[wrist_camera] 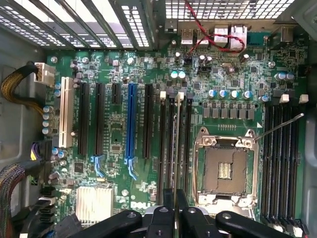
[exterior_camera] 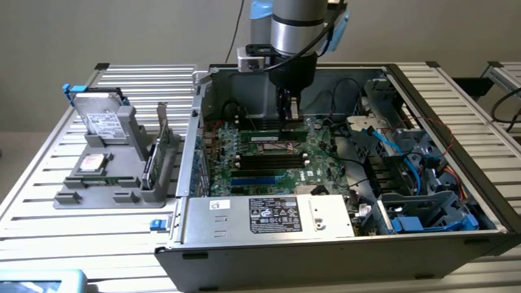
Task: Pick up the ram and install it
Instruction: 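Insert the ram into the slot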
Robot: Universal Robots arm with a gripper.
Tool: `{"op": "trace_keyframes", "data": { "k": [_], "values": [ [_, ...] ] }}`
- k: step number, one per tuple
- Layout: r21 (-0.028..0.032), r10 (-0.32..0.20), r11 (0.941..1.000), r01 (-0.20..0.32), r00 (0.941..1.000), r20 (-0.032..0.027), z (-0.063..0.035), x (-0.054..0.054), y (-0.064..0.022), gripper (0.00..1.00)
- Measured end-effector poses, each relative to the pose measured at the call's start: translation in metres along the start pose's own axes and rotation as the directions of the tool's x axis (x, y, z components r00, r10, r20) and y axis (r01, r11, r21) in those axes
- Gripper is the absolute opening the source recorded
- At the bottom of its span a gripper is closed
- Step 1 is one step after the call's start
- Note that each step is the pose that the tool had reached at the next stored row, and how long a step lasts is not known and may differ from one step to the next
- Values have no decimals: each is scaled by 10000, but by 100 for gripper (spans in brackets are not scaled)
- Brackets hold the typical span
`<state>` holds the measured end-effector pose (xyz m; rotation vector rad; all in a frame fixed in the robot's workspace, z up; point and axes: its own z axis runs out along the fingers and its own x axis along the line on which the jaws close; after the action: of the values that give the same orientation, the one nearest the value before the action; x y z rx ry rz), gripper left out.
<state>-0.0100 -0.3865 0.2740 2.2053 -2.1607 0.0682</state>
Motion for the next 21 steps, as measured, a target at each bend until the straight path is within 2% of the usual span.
{"op": "trace_keyframes", "data": {
  "k": [14,21],
  "values": [
    [-3,-1,10000,1,10000,-42,114,21,-3,13],
    [-1,0,10000,0,10000,-53,130,19,-3,13]
  ]
}}
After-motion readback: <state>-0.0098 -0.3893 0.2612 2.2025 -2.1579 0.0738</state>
